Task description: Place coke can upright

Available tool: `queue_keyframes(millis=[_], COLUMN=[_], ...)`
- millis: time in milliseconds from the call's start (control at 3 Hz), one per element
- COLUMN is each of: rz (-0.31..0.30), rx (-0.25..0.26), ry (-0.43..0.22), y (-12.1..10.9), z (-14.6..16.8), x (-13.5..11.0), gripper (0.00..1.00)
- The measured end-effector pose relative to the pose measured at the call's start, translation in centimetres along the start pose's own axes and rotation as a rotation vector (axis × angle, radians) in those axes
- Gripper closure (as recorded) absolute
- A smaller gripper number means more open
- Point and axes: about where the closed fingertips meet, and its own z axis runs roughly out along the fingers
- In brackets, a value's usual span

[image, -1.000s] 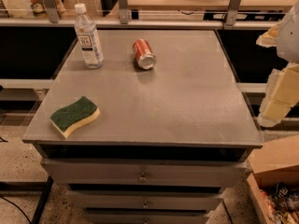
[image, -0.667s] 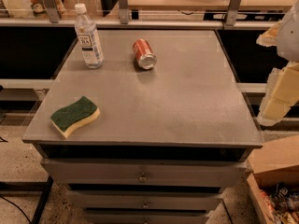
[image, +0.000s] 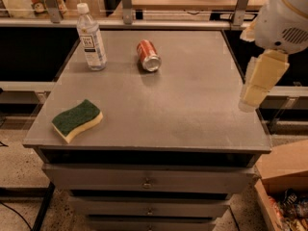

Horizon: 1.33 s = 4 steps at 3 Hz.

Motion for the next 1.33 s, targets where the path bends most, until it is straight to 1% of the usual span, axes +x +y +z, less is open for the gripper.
queue_keyframes(millis=[333,667,1000,1333], rz=[-0.021,-0.005,0.072,0.211], rx=[-0.031,-0.073,-0.082,-0.02], ry=[-0.029,-0.05,-0.061,-0.056], y=[-3.5,-7.0,-9.9,-11.8], z=[2.6,5.8,8.5,9.8], x=[-4.4,-8.3,-11.4,-13.6], gripper=[0.0,0.0,0.0,0.0])
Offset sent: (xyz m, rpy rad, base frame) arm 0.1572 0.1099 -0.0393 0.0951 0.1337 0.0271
